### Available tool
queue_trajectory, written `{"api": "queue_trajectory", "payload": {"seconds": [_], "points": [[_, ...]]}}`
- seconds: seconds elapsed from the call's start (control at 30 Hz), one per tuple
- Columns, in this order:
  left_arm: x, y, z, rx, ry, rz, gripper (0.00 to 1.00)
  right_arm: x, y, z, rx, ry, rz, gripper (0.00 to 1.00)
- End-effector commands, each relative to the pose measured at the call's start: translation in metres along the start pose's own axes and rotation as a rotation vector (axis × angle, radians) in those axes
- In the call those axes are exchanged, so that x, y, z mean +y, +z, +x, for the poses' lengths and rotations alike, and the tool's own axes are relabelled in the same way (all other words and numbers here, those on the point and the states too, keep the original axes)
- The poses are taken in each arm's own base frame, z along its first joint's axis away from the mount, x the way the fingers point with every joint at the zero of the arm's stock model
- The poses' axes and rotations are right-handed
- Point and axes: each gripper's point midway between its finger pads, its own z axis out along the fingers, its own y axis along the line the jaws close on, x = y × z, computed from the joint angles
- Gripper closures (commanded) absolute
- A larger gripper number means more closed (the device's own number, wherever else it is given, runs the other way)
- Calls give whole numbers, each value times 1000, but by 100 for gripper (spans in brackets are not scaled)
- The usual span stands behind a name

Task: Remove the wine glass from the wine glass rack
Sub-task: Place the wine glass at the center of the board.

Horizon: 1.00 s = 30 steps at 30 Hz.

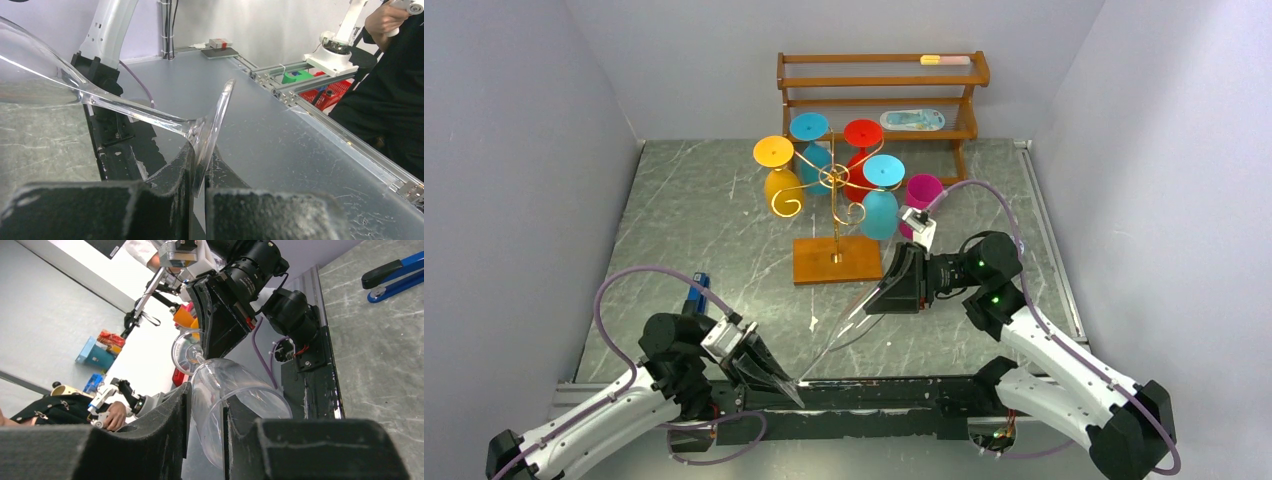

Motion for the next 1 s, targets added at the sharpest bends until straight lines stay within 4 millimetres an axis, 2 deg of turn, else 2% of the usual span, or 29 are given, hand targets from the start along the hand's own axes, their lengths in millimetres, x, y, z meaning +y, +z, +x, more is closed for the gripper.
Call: {"api": "queue_trajectory", "payload": {"seconds": [0.0, 0.13, 0.23, 0.47, 0.67, 0.97], "points": [[19, 1, -11, -37, 17, -104, 91, 9, -1, 6, 32, -54, -20, 100], [22, 0, -10, -32, 11, -121, 84, 6, -1, 8, 36, -53, -13, 100], [24, 0, -9, -31, 7, -127, 70, 3, -2, 10, 33, -58, -1, 100], [28, 0, -10, -25, 10, -147, 49, -10, -2, 7, 21, -70, 75, 100], [40, -3, -9, -10, 1, -225, 31, -24, -4, 8, 34, -60, 154, 100], [72, -18, -11, 8, 26, -452, 24, -40, -16, 11, 50, -88, 321, 100]]}}
